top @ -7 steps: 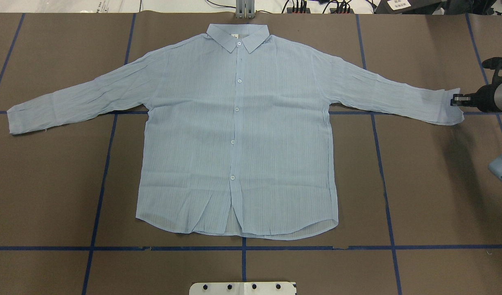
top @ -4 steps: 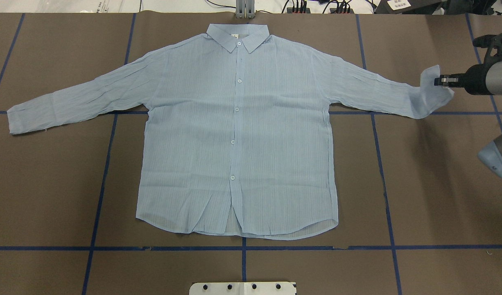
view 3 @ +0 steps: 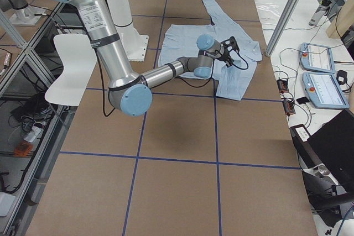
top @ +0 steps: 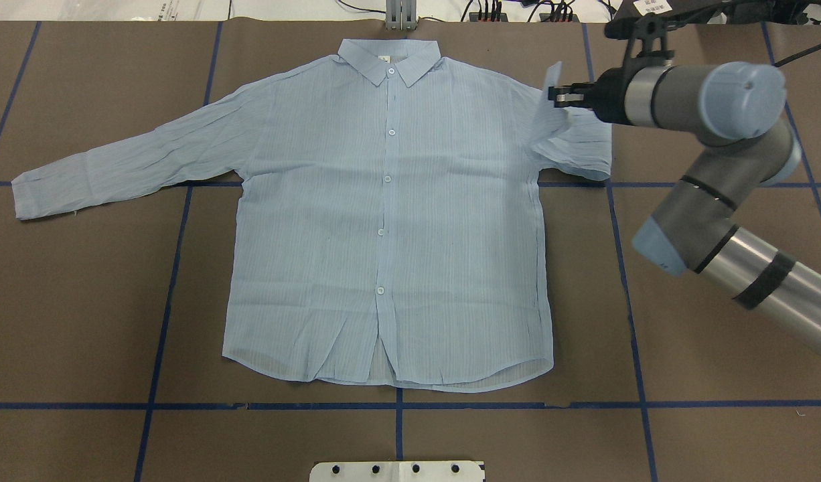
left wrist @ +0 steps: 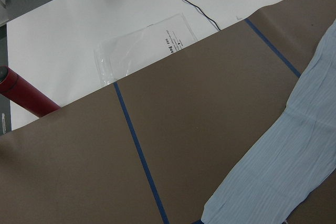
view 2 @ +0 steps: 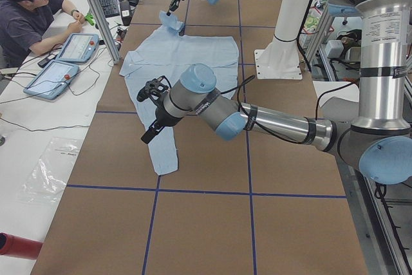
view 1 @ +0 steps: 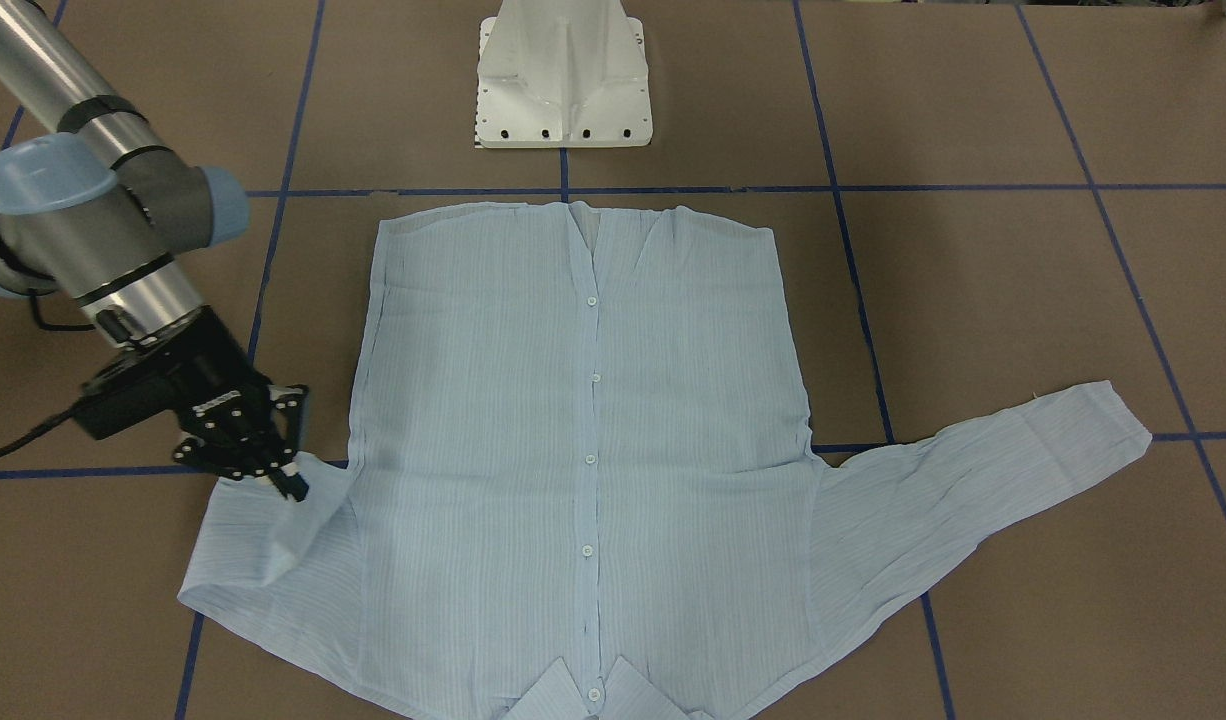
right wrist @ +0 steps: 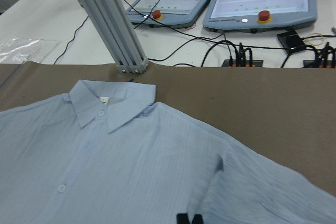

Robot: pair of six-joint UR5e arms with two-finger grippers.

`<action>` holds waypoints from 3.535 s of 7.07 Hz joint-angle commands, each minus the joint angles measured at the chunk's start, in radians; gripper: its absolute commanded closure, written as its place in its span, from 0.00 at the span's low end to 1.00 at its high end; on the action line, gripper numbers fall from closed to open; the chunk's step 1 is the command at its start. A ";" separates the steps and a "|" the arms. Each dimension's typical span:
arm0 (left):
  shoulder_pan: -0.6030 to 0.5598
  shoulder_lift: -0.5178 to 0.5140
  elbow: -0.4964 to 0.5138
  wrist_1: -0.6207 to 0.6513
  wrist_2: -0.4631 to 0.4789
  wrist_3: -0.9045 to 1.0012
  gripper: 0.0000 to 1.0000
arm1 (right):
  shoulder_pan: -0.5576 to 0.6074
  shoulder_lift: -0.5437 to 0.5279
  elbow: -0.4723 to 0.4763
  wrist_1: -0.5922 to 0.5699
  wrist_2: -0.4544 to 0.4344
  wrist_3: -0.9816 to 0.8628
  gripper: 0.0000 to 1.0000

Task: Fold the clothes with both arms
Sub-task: 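Carry the sleeve cuff with the right gripper across the shirt front, then release the sleeve and raise the right gripper away from the shirt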

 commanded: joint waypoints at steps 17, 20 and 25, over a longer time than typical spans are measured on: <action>0.026 0.005 0.083 -0.123 -0.072 -0.005 0.00 | -0.028 0.282 0.008 -0.815 0.095 0.052 0.00; 0.157 0.034 0.139 -0.247 -0.033 -0.284 0.00 | 0.231 0.036 0.292 -0.994 0.362 -0.431 0.00; 0.409 0.039 0.412 -0.710 0.279 -0.842 0.25 | 0.580 -0.230 0.292 -0.990 0.653 -0.868 0.00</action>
